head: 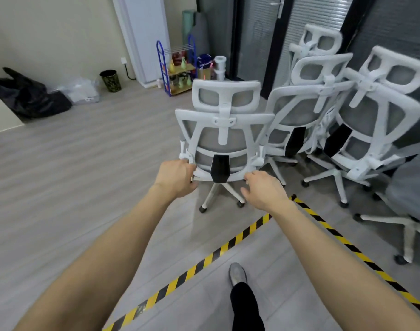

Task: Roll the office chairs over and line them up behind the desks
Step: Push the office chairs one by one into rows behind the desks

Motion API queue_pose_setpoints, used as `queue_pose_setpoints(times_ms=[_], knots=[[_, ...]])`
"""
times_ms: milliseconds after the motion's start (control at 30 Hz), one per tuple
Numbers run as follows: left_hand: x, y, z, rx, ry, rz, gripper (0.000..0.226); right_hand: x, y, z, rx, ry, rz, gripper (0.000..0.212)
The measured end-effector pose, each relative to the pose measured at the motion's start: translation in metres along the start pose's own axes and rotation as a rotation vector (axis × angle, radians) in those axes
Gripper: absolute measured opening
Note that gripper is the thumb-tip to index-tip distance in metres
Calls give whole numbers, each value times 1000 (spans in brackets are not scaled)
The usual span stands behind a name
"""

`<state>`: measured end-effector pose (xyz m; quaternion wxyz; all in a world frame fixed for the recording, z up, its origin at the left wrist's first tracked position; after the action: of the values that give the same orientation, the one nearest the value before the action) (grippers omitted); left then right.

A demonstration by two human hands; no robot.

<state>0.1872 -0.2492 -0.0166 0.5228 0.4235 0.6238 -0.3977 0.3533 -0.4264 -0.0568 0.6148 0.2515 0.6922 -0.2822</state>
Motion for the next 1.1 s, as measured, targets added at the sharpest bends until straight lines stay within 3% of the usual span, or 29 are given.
queue_pose_setpoints(times_ms=[233, 367, 433, 500, 733, 933, 1100], knots=[[-48, 217, -48, -4, 31, 281, 52, -1, 226, 47, 63, 28, 72, 51], [-64, 321, -84, 2, 50, 318, 73, -6, 329, 74, 124, 59, 109, 89], [-59, 365, -102, 26, 43, 274, 76, 5, 366, 83, 127, 3, 38, 118], [-46, 398, -114, 61, 9, 181, 76, 22, 387, 84, 70, -64, -23, 133], [-31, 406, -128, 91, 11, 272, 78, 42, 389, 81, -15, 35, 258, 105], [-31, 377, -127, 94, 28, 300, 82, 46, 372, 67, -41, 27, 272, 88], [-26, 331, -135, 45, 1, 315, 84, 53, 343, 43, -92, 4, 266, 88]])
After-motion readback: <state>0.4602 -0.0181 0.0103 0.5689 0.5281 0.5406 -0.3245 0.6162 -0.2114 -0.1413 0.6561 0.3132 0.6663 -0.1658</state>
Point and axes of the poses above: each hand's wrist, its own y-axis towards the middle knuckle, its own x-axis out of the palm, z = x × y, the point moved 7 cm from there along y, towards the middle knuckle, and after that the axes turned 13 degrees about x, right-handed, at the moved point
